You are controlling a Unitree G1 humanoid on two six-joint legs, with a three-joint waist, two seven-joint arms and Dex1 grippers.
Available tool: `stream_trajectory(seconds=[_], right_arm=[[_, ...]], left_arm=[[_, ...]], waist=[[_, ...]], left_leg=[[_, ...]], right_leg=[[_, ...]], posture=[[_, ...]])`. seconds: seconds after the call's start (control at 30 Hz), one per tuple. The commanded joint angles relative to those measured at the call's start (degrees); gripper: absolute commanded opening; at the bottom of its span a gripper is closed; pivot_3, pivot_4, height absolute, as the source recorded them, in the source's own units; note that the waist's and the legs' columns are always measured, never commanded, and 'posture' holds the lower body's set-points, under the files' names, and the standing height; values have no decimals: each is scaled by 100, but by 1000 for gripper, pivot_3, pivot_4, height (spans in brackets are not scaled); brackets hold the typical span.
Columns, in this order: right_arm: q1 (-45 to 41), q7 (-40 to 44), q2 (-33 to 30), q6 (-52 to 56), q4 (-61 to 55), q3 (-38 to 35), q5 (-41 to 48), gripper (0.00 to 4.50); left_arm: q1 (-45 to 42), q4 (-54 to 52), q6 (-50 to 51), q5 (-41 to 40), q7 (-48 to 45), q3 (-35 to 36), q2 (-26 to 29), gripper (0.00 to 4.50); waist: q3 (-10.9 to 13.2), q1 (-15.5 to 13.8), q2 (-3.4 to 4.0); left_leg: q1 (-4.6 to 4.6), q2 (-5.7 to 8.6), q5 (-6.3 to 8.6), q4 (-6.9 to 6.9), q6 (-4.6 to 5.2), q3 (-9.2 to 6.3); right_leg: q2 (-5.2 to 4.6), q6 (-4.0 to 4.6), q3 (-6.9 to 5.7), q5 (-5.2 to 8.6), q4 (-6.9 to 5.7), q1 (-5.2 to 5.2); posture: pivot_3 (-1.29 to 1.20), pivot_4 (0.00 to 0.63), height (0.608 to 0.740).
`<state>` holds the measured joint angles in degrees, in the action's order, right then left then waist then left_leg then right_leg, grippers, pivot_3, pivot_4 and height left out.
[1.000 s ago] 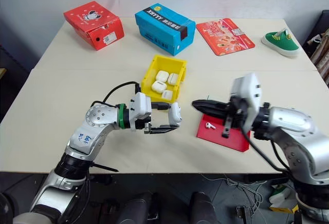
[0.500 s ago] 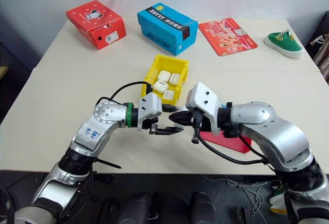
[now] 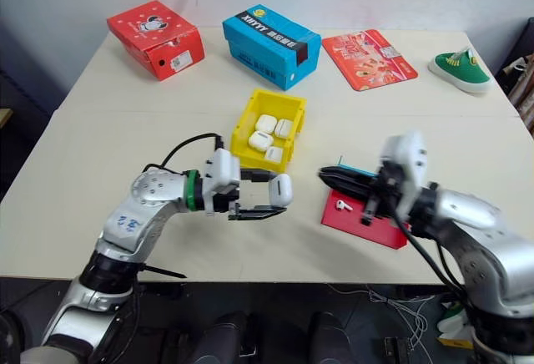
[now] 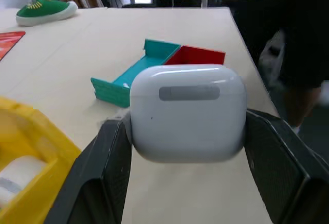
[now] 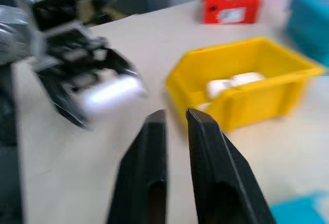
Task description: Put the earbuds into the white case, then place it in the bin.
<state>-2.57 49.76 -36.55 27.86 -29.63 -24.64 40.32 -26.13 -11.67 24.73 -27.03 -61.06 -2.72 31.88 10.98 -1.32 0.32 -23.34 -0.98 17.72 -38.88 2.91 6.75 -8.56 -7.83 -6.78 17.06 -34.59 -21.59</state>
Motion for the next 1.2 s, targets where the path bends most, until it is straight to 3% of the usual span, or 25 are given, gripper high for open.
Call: stream_trajectory(seconds=[0.03, 0.17, 0.27, 0.5, 0.6, 0.73, 0.77, 0.83, 0.87, 1.03, 1.2], right_arm=[[496, 170, 163, -1305, 35, -693, -508, 1918], [1071, 346, 552, -2395, 329, -1200, -593, 3265], [1525, 420, 766, -2800, 455, -1268, -680, 4404], [1908, 169, 1004, -3349, 451, -1090, -875, 4464], [2032, 4, 1104, -3471, 348, -953, -1002, 4464], [2328, -99, 1036, -3562, 207, -1134, -975, 4464], [2396, -106, 985, -3552, 198, -1240, -899, 4500], [2498, -102, 879, -3559, 221, -1402, -818, 4500], [2526, -96, 836, -3555, 235, -1449, -782, 4500], [2482, 62, 547, -3503, 384, -1463, -691, 4500], [2231, 937, -278, -3396, 1132, -1514, -490, 4500]], left_arm=[[-48, 84, -22, -634, -270, 856, 282, 2800], [-671, 1032, -169, -259, 271, 1080, 308, 2800], [-1584, 1919, 82, 528, 1391, 644, -111, 2800], [-2855, 3672, -530, 1204, 1591, 25, -1077, 2800], [-3362, 4701, -1066, 1781, 1881, -259, -1253, 2800], [-3921, 5629, -903, 1973, 2199, -213, -1436, 2800], [-3996, 5734, -940, 2002, 2231, -191, -1453, 3541], [-4028, 5744, -1066, 2021, 2110, -178, -1436, 4172], [-3997, 5640, -1178, 1990, 2040, -140, -1416, 4433], [-3348, 4488, -1661, 1505, 947, 187, -922, 4474], [-1816, 3402, -2567, 1341, 56, 760, 427, 4474]], waist=[[1, 6, 1], [-1, -37, -3], [-1, -59, -4], [-2, 20, -9], [-1, 42, -10], [0, 21, -12], [1, 10, -14], [2, -1, -16], [3, -2, -17], [7, 44, -25], [6, 202, -22]], left_leg=[[2, 0, 0, -1, 0, 4], [13, 6, -4, -3, 3, 2], [13, 14, -8, -3, 6, -2], [12, 19, -11, 0, 10, 14], [13, 18, -17, 6, -2, 23], [13, 13, -22, 10, -6, 24], [13, 8, -22, 11, -6, 21], [11, 10, -20, 12, -3, 22], [11, 11, -20, 13, -2, 22], [12, 7, -19, 13, -3, 22], [30, 3, -24, 37, -14, 34]], right_leg=[[0, 0, 4, 0, -1, 0], [-1, -1, 11, -1, -9, 7], [-1, -7, 15, -4, -18, 9], [3, -16, 32, -9, -15, 1], [12, -15, 33, -8, -12, -7], [13, -13, 35, -7, -13, -10], [11, -13, 36, -7, -14, -11], [7, -13, 36, -7, -13, -12], [6, -14, 36, -7, -12, -12], [4, -13, 38, -7, -14, -14], [4, -2, 45, -1, -20, -17]], posture=[[0, 150, 740], [0, 150, 740], [0, 150, 740], [0, 150, 740], [0, 150, 740], [0, 150, 740], [0, 150, 740], [0, 150, 740], [0, 150, 740], [0, 150, 740], [0, 150, 740]])
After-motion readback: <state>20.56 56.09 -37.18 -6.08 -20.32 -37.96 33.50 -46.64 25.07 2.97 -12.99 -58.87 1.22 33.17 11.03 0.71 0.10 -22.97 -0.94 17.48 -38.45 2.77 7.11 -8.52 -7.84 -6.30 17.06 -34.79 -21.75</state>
